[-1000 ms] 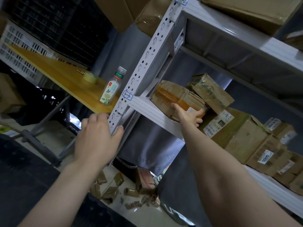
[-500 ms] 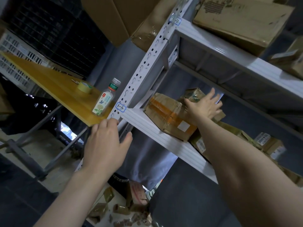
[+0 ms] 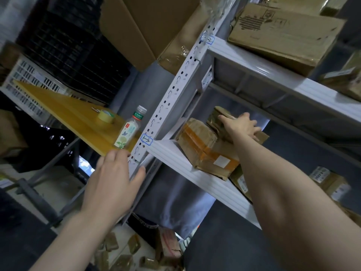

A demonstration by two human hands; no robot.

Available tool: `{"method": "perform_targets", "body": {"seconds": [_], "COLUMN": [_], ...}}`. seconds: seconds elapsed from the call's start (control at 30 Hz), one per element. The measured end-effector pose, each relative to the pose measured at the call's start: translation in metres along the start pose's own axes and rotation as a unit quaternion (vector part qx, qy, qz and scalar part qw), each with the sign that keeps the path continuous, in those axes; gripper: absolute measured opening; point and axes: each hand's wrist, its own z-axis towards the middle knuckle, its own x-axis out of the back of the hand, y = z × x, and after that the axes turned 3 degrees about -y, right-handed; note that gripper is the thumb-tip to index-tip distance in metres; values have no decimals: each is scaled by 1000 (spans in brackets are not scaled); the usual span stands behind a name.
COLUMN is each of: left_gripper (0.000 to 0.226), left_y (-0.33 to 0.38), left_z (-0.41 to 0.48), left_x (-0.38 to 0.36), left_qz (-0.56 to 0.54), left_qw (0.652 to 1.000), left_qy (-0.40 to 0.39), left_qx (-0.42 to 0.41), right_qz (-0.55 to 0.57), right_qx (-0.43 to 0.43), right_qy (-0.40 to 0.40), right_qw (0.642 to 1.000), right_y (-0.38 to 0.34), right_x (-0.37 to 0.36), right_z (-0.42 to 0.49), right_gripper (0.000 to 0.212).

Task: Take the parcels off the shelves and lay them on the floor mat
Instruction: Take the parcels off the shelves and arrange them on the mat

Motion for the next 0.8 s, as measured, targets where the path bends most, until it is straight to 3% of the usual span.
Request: {"method": "perform_targets", "body": {"seconds": [0.13,0.33,0.53,0.7,0.8], "left_gripper": [54,53,51,51,53], "left_y": [8,11,9,13,12], "left_z": [4,0,-1,-1,-4], "left_x": [9,24,48,72,83], "left_qz": [-11,-15,-3,-16,2], "left_qw": [1000,1000,999,998,997], "left_qy": [11,2,10,36,29], "left_qx": [4,17,41,51,69], "right_qz": [31,10,-50,-66,-51], "right_qx": [68,137,149,169,174], "right_qy": [-8,80,93,89,90], "right_qw": [997,987,983,979,979], "right_y": [-5,-8,-5,-13,-17], "right_x": [4,-1,13,16,17], "right_z": [-12,-39,-45,-57,-66], "right_gripper": [78,33,21,30,24]}}
